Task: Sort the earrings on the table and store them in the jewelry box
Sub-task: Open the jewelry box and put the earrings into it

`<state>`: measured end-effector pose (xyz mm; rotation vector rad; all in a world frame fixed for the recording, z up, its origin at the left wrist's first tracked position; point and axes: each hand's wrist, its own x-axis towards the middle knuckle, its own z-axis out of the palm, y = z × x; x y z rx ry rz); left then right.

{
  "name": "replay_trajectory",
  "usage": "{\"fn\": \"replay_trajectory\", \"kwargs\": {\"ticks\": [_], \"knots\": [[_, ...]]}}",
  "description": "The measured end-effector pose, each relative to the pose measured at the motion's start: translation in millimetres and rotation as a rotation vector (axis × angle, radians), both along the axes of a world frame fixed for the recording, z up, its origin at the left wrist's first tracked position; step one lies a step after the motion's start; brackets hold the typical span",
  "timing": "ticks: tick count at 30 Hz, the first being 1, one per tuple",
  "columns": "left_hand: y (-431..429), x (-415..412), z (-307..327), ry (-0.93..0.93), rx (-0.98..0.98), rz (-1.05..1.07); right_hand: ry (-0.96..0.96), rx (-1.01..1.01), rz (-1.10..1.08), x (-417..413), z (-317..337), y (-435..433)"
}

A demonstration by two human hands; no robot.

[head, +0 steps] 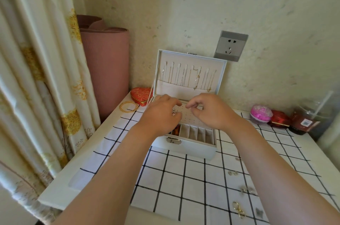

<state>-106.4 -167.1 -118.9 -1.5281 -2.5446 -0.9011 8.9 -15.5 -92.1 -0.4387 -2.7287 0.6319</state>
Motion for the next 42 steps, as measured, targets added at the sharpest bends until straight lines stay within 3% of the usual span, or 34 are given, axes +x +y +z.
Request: {"fn": "replay_trajectory", "kwargs": {"ticks": [7, 14, 18, 24, 32, 42], "knots": [[-7.6, 56.3, 10.1, -0.110, 0.052, -0.140, -0.006, -0.071, -0.045, 68.0, 5.8, -20.1], [-4.2, 113.1, -2.3, -0.091, -0.183, -0.354, -0.351, -0.021, -0.165, 143.6, -16.5, -16.9], [7.3, 133.8, -20.3, -0.035, -0.249, -0.401, -0.443, 0.026, -0.202, 160.1, -20.8, -13.1], [25.0, 150.7, -36.0, 0.030, -0.250, -0.360, -0.448, 0.094, -0.217, 164.3, -33.2, -11.8], [35.5, 154.0, -40.5, 0.078, -0.261, -0.351, -0.445, 0.031, -0.239, 162.5, -38.6, -8.2], [24.5, 139.4, -34.2, -0.083, -0.255, -0.329, -0.435, -0.002, -0.227, 159.5, -37.4, -9.7]]}}
